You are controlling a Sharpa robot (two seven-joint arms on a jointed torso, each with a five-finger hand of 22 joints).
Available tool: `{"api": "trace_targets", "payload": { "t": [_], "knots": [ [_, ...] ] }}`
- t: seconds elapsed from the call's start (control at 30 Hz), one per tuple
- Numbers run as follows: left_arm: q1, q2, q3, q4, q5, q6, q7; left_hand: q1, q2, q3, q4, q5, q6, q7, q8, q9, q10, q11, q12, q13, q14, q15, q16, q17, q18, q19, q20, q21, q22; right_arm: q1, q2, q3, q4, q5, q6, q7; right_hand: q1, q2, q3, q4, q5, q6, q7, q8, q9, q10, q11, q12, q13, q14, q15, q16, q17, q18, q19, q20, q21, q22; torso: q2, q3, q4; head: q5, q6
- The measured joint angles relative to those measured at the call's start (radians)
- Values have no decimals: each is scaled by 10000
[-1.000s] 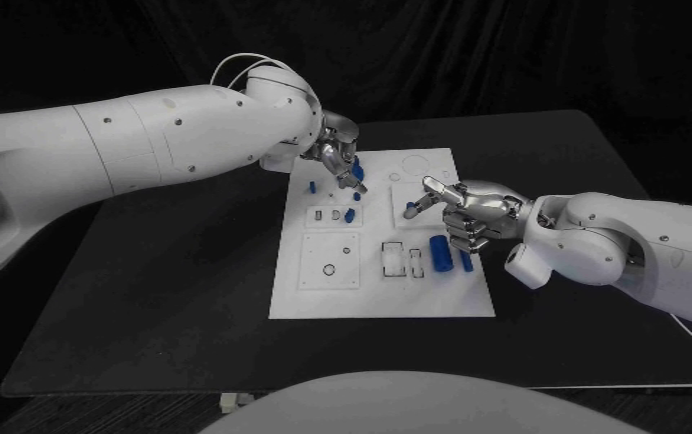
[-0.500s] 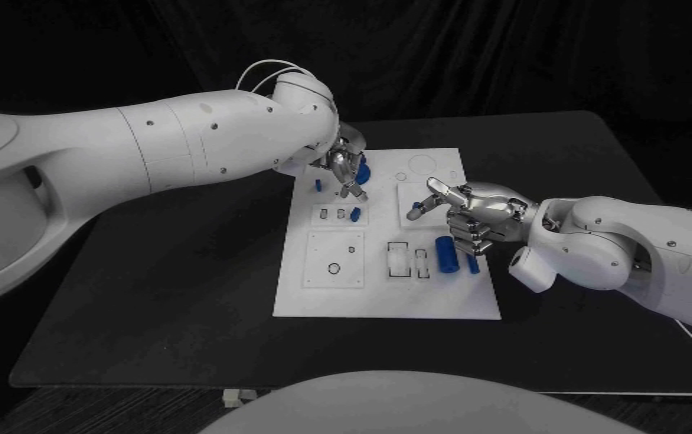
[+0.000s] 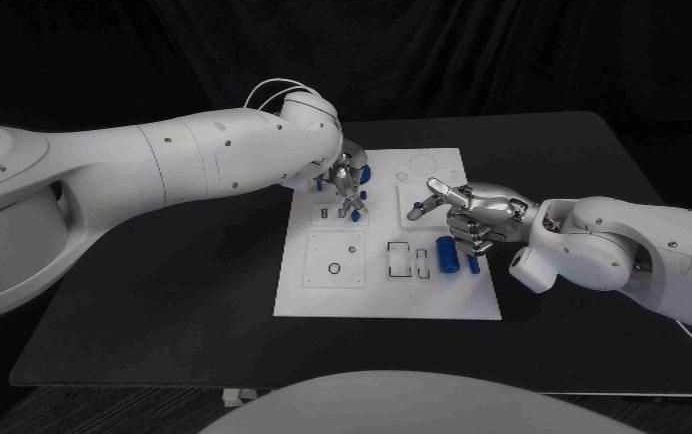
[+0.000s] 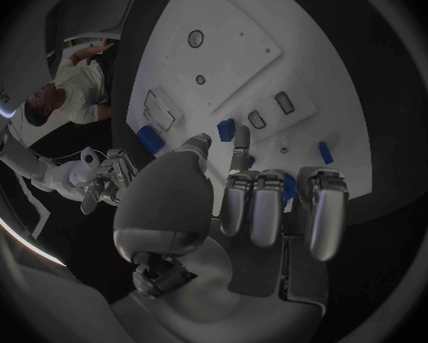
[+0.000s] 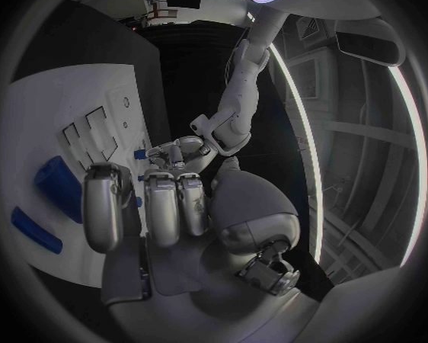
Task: Assemble the parts on the task board
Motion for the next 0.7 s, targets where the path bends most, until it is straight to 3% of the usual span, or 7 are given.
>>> {"api": "trace_targets", "payload": {
  "t": [0.27,0.7],
  "knots": [
    [-166,46,0,-78,-5,-137,-1,0,0,0,0,-144,0,0,-52,-1,0,0,0,0,0,1,0,0,0,0,0,0,0,0,15,1,-1,0,18,-5,0,0,0,0,0,0,0,0,-8,0,0,0,-1,0,0,0,0,0,0,0,0,8,-4,0,-6,16,0],
    [-220,71,1,-218,-11,-351,0,46,47,-1,0,-144,0,0,-52,25,1,1,0,0,0,1,0,0,0,0,1,0,-1,0,15,1,-8,0,93,-19,0,0,0,0,0,0,0,0,-8,0,0,0,-2,0,0,0,0,0,0,0,0,7,-1,-3,1,10,0]
  ]
}}
